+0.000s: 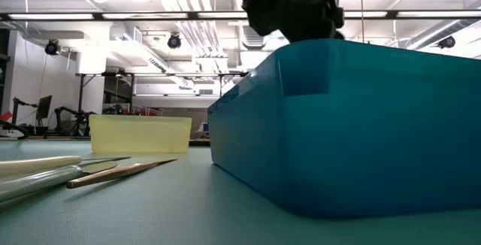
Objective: Sort silverware by color (type)
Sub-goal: Adjust the yellow knife in the blue bin
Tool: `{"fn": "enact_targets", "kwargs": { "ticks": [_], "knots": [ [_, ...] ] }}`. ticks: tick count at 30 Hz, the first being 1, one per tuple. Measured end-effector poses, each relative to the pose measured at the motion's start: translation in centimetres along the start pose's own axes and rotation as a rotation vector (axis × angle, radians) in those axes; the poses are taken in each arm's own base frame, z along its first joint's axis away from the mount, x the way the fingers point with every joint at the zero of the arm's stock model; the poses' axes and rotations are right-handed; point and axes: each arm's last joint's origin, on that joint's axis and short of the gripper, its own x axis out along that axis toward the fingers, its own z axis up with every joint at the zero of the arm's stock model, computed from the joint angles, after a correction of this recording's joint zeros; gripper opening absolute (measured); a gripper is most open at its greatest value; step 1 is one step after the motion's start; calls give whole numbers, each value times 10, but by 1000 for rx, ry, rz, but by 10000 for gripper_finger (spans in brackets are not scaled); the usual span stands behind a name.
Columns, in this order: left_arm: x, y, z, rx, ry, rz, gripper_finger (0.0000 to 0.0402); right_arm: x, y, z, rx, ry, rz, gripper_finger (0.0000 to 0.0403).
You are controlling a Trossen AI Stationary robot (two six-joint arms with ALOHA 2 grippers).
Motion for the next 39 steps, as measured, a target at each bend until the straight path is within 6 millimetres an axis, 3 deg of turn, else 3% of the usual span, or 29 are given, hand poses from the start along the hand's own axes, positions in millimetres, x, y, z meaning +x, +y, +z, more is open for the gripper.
{"fn": "enact_targets", "kwargs": {
  "ticks": [7,11,15,22,32,39],
  "knots": [
    [0,1,2,-7,-20,9,200,-6,-4,3,324,47,60,9],
    [2,1,2,-11,-26,11,200,-5,-4,2,367,66,71,9],
    [4,0,2,-8,-23,10,200,4,-3,4,301,66,49,9],
    [6,-1,1,-2,-16,7,200,28,0,6,126,99,12,9],
    [6,-1,1,-2,-18,8,200,29,18,-10,-495,78,-4,9],
    [6,-1,1,-1,-15,7,200,32,33,-22,-732,41,-18,9]
  ]
}}
